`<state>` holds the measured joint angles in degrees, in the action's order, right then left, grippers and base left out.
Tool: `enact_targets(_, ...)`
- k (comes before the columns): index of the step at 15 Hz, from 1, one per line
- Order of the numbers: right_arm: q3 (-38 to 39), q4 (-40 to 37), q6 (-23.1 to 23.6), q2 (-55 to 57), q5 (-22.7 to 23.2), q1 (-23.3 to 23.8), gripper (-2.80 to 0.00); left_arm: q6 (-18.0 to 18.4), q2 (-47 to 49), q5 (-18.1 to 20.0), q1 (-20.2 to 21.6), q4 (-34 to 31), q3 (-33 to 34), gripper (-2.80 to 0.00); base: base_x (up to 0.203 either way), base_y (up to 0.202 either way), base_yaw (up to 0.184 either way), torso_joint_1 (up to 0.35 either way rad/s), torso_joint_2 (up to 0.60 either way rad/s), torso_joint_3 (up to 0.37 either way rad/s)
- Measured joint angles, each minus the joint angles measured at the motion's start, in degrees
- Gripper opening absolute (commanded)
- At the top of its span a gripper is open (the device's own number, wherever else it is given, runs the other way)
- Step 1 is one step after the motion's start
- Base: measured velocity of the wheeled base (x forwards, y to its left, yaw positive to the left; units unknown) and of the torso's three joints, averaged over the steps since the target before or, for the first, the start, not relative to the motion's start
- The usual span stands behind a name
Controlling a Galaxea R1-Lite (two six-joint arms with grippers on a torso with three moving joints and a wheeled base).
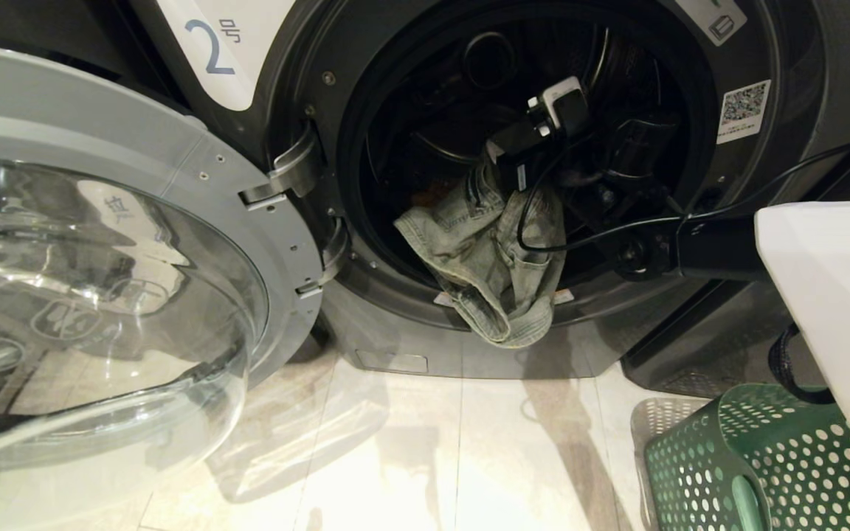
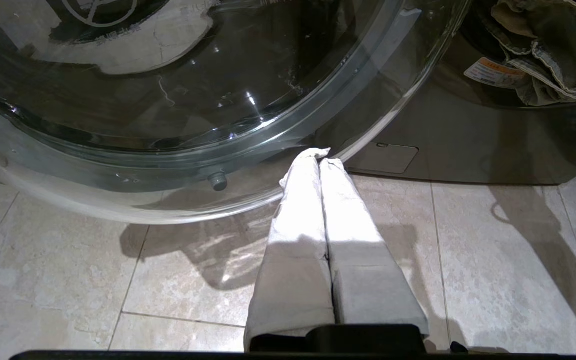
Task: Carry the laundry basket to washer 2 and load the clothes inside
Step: Place the clothes into the washing machine
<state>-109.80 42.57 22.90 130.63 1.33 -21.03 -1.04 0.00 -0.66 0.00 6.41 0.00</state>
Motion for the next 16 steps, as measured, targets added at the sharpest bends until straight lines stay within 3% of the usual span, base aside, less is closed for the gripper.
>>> enact_targets(4,1.35,-2.64,0.75,-0.40,0.04,0.28,0.00,-0.01,0.00,-0.01,0.00,0.00,0.00,-2.80,0.000,0.000,0.000,0.000,0.00,0.000)
enact_targets(8,3.31,-12.09,0.75,-1.23,0.18,1.52,0.00,-0.01,0.00,-0.02,0.00,0.00,0.00,-2.80,0.000,0.000,0.000,0.000,0.00,0.000)
enact_targets(12,4.38,-9.98,0.69,-3.68,0.25,1.77,0.00,-0.01,0.00,0.00,0.00,0.02,0.00,-2.80,0.000,0.000,0.000,0.000,0.00,0.000)
enact_targets(16,11.32,-9.91,-0.94,-9.03,0.75,1.35,0.00,-0.04,0.00,-0.02,0.00,0.00,0.00,-2.80,0.000,0.000,0.000,0.000,0.00,0.000)
